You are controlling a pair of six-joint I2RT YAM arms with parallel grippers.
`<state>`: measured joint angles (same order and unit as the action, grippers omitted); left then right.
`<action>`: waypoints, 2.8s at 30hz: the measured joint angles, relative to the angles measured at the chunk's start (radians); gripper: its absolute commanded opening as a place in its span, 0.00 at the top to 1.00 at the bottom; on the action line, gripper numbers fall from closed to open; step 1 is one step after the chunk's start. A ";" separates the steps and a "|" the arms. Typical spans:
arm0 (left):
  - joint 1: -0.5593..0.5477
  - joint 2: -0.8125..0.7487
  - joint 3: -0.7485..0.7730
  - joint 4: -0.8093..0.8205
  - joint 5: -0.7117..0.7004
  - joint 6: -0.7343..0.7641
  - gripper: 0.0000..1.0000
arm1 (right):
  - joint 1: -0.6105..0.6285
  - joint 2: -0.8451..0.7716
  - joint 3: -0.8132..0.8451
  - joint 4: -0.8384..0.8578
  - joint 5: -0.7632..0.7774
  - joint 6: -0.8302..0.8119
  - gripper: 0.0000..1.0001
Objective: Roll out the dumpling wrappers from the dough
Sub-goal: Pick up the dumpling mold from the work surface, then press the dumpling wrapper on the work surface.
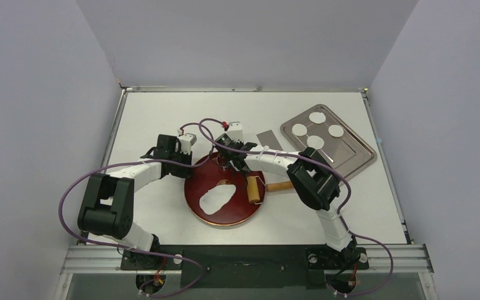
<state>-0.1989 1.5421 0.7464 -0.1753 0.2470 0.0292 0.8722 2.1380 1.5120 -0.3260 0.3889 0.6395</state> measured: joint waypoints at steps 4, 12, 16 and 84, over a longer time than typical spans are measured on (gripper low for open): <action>0.000 0.000 0.000 0.000 0.000 0.000 1.00 | 0.014 -0.058 -0.068 0.003 0.005 -0.021 1.00; 0.001 0.000 0.000 0.000 0.003 0.000 0.96 | 0.162 -0.240 -0.164 0.031 0.039 -0.069 1.00; 0.003 0.000 0.000 0.000 0.008 0.002 0.76 | 0.233 -0.251 -0.176 0.055 0.037 -0.079 1.00; 0.070 -0.203 0.100 -0.289 0.375 -0.073 0.56 | 0.292 -0.220 -0.284 0.029 -0.002 -0.053 0.55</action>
<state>-0.1291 1.3388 0.8467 -0.4641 0.6224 -0.0437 1.1641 1.9179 1.2278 -0.2970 0.3870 0.5861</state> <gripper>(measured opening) 0.444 0.468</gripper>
